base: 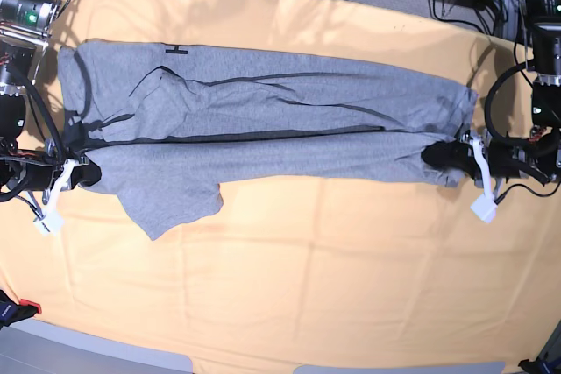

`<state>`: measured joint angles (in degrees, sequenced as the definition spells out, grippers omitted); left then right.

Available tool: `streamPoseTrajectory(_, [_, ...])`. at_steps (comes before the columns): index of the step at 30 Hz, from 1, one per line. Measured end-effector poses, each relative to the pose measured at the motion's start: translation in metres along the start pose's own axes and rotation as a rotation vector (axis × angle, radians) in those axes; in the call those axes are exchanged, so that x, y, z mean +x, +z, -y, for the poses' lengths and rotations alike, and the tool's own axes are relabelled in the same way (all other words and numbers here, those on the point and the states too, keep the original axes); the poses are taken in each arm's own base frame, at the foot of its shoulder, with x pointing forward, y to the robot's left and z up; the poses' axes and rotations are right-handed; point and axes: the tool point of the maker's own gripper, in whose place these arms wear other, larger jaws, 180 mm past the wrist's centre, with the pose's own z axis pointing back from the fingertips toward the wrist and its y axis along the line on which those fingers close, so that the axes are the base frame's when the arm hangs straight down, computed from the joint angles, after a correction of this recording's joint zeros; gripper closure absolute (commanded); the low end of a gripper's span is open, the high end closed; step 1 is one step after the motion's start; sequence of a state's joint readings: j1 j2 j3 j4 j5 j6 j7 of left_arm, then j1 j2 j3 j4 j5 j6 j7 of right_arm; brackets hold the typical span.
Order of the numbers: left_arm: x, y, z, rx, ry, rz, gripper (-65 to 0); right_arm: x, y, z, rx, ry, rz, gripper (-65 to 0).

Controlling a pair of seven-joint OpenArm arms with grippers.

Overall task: Layout the t-shirt on the table in an organized manner, then fold the t-shirt properly
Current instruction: 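Lower the folded hem flat with both grippers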

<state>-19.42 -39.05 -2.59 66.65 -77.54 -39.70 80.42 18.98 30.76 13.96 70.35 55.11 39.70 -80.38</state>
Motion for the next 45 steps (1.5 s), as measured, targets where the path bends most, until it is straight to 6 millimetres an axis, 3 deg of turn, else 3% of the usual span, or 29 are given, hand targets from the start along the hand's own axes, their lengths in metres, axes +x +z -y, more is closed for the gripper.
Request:
streamPoseTrajectory(1, [-0.003,-0.001,0.0,-0.002,0.005,-0.004,0.0,0.0,0.0,0.0,-0.001,0.0,-0.001,0.0])
streamPoseTrajectory(2, [-0.005,-0.002,0.001,-0.005,0.008,-0.008,-1.2,0.0,0.0,0.0,-0.001,0.0,-0.001,-6.9])
streamPoseTrajectory(5, [-0.006,-0.003,0.0,-0.003,0.008,-0.013,-27.3,0.001,0.001,0.001,-0.005,0.002,0.005,-31.6])
streamPoseTrajectory(6, [-0.006,-0.002,0.0,-0.002,0.008,-0.013,-34.3,0.002,0.002,0.002,-0.008,0.002,0.005,-35.7])
streamPoseTrajectory(8, [-0.007,-0.001,-0.001,0.002,0.007,-0.016,-39.9,0.005,0.008,0.006,-0.025,0.013,0.009,-36.4])
streamPoseTrajectory(11, [-0.006,-0.002,0.0,0.0,0.008,-0.014,-39.9,0.021,0.03,0.014,-0.074,0.062,0.04,-36.4])
streamPoseTrajectory(14, [-0.004,-0.002,0.0,0.001,0.007,-0.002,-39.9,0.057,0.05,0.001,-0.015,0.098,0.171,-36.4])
streamPoseTrajectory(16, [-0.003,-0.002,0.0,0.0,0.008,0.004,-39.9,0.068,0.048,-0.007,0.012,0.104,0.204,-36.4])
streamPoseTrajectory(20, [-0.003,-0.002,0.0,0.0,0.008,0.004,-39.9,0.055,0.022,-0.007,-0.029,0.093,0.148,-36.4])
streamPoseTrajectory(25, [0.0,-0.002,0.0,0.001,0.008,0.018,-39.9,0.073,-0.004,-0.014,-0.081,0.101,0.224,-36.4])
streamPoseTrajectory(30, [0.0,-0.002,0.0,0.0,0.008,0.018,-39.9,0.065,-0.035,-0.012,-0.1,-0.014,0.23,-36.4])
streamPoseTrajectory(36, [0.0,-0.002,0.0,0.0,0.008,0.018,-39.9,0.049,-0.068,-0.008,-0.037,-0.174,0.236,-36.4])
streamPoseTrajectory(41, [0.0,-0.002,0.0,0.001,0.008,0.018,-39.9,0.05,-0.085,-0.007,0.029,-0.249,0.257,-36.4])
streamPoseTrajectory(45, [0.0,-0.002,0.0,0.001,0.007,0.018,-39.9,0.051,-0.099,-0.024,0.096,-0.255,0.26,-36.4])
